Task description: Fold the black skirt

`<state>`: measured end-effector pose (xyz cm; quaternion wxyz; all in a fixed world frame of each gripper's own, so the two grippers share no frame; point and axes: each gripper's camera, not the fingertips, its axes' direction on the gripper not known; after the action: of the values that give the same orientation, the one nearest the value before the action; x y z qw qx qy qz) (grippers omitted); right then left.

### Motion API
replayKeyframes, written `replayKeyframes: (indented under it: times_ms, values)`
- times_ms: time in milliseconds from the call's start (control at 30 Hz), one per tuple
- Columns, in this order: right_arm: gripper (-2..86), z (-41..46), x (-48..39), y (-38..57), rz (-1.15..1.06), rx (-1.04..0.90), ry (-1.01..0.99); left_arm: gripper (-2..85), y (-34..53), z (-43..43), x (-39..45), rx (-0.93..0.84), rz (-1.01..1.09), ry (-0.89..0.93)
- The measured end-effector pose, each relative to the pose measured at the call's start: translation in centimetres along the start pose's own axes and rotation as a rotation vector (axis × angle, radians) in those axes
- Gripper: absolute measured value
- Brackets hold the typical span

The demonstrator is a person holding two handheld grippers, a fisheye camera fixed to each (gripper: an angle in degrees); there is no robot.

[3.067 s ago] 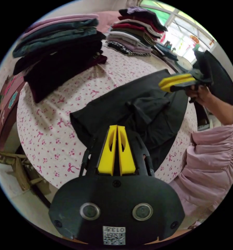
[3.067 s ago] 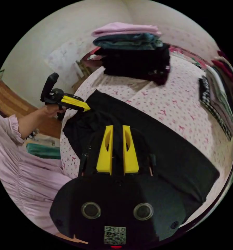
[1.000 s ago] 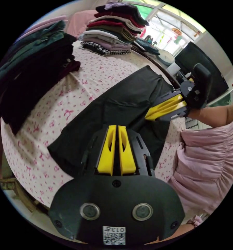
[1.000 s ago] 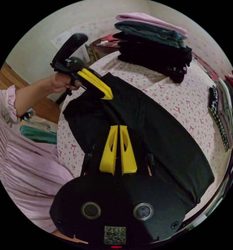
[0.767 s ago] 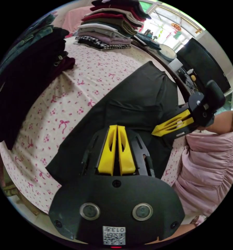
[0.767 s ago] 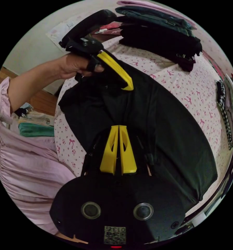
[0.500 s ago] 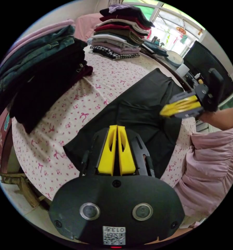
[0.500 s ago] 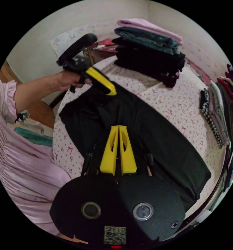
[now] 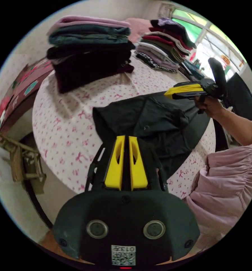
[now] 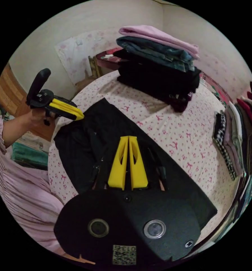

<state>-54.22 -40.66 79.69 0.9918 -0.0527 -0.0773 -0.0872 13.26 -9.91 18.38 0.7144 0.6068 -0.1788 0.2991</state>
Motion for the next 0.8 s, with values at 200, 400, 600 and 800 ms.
replayKeyframes:
  times_ms: [200,400,600,800]
  values:
    - [6.3,2.3,-0.8,-7.1,-0.196,-0.031,-0.15,10.2,8.8,-2.6,0.1,-0.054,-0.226,0.018]
    - [8.4,5.2,-2.0,-13.1,-0.354,-0.115,-0.224,12.8,11.9,-2.4,1.9,-0.086,-0.327,0.064]
    - [7.4,7.7,-1.2,-14.5,-0.411,-0.263,-0.217,4.9,10.7,-2.2,3.0,-0.095,-0.348,0.035]
    - [1.9,4.1,1.6,-13.3,-0.427,-0.218,-0.201,1.2,8.2,-3.4,5.2,-0.092,-0.28,0.073]
